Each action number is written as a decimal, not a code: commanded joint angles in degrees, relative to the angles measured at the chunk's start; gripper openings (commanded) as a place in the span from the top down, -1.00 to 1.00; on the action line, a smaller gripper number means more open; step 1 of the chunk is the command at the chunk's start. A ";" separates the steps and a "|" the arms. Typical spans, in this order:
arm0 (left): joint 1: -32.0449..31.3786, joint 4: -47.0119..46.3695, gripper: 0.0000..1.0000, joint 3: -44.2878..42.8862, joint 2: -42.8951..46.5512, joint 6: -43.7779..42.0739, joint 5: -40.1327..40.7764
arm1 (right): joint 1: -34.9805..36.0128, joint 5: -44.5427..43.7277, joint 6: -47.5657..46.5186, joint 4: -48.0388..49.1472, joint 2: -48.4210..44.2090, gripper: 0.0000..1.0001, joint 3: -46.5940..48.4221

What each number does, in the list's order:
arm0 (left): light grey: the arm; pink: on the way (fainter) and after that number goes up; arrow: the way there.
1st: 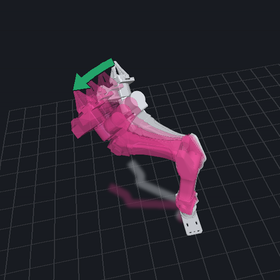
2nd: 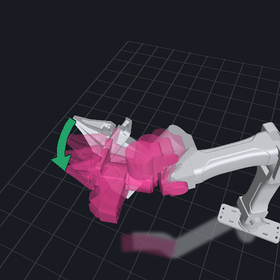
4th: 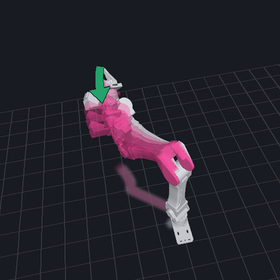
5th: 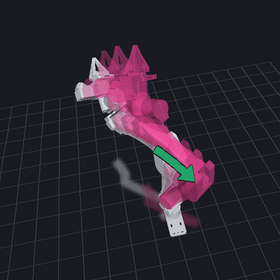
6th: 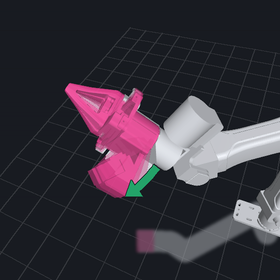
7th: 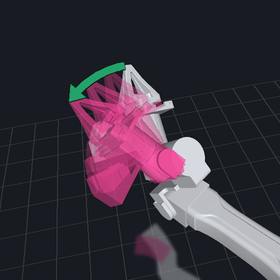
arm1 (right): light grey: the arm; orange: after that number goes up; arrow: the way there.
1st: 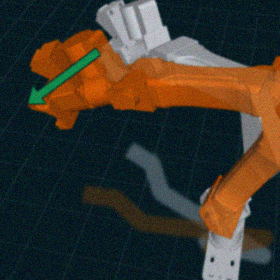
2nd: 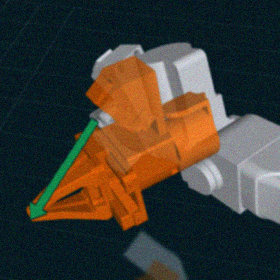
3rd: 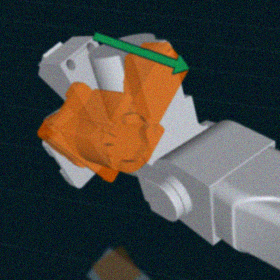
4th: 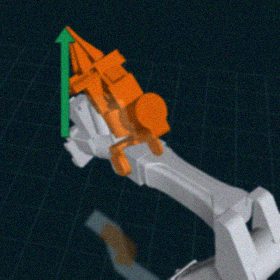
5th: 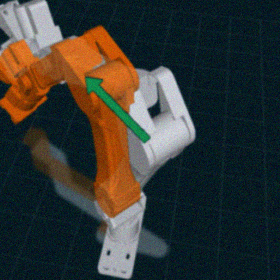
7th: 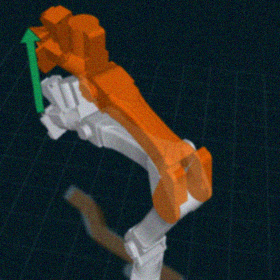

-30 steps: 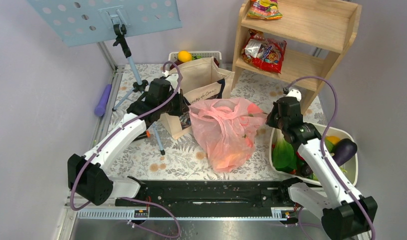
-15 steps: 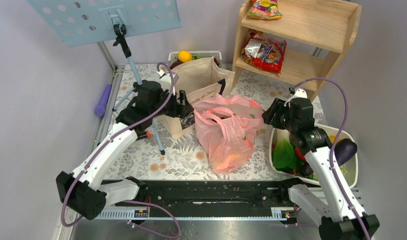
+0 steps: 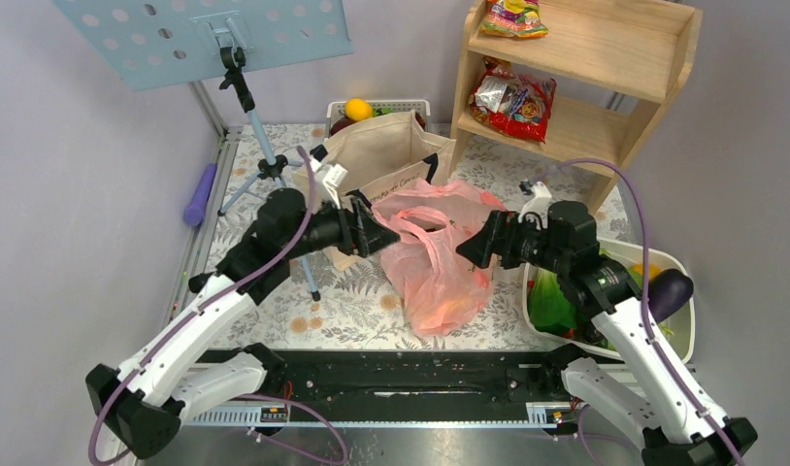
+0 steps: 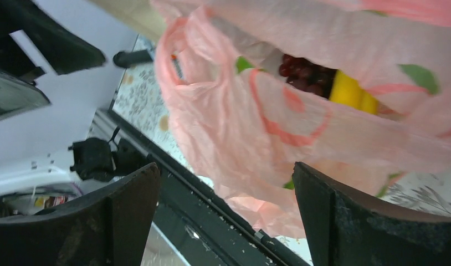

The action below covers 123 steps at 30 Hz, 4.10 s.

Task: Untie the knot of the grocery bags and take out the mixed food

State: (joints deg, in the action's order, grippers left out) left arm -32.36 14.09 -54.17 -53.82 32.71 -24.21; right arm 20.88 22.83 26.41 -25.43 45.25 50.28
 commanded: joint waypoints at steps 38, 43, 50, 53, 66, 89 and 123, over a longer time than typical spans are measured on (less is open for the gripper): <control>-9.35 -40.34 0.94 3.09 -24.53 15.16 7.68 | 5.57 -8.51 -0.70 1.42 -3.15 -0.69 0.18; -11.73 -39.16 1.00 6.19 -17.16 1.01 -0.43 | 5.57 -6.83 1.29 0.21 -2.45 -0.79 3.05; -19.28 -22.69 1.00 8.43 -8.35 -16.15 -1.05 | 5.64 -3.62 6.70 2.66 -1.49 -0.85 5.32; -23.09 -16.60 1.00 8.35 -6.90 -19.03 -0.78 | 5.57 -0.66 9.33 6.71 -1.06 -0.85 4.91; -40.86 5.65 1.00 4.61 -9.76 -28.05 17.70 | 8.67 -1.20 11.14 10.33 2.21 -0.83 -3.90; -36.87 18.40 -0.87 -9.50 0.75 -16.07 15.14 | 19.31 -29.92 10.34 -7.24 -0.97 -0.73 -16.74; -11.65 10.50 1.00 -5.30 -16.62 -16.00 11.04 | 25.95 -26.31 0.42 -7.41 6.76 -0.44 10.93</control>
State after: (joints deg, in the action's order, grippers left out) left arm -44.31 30.92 -61.36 -75.85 19.90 -12.88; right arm 43.75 -5.32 28.95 -34.85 48.38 56.18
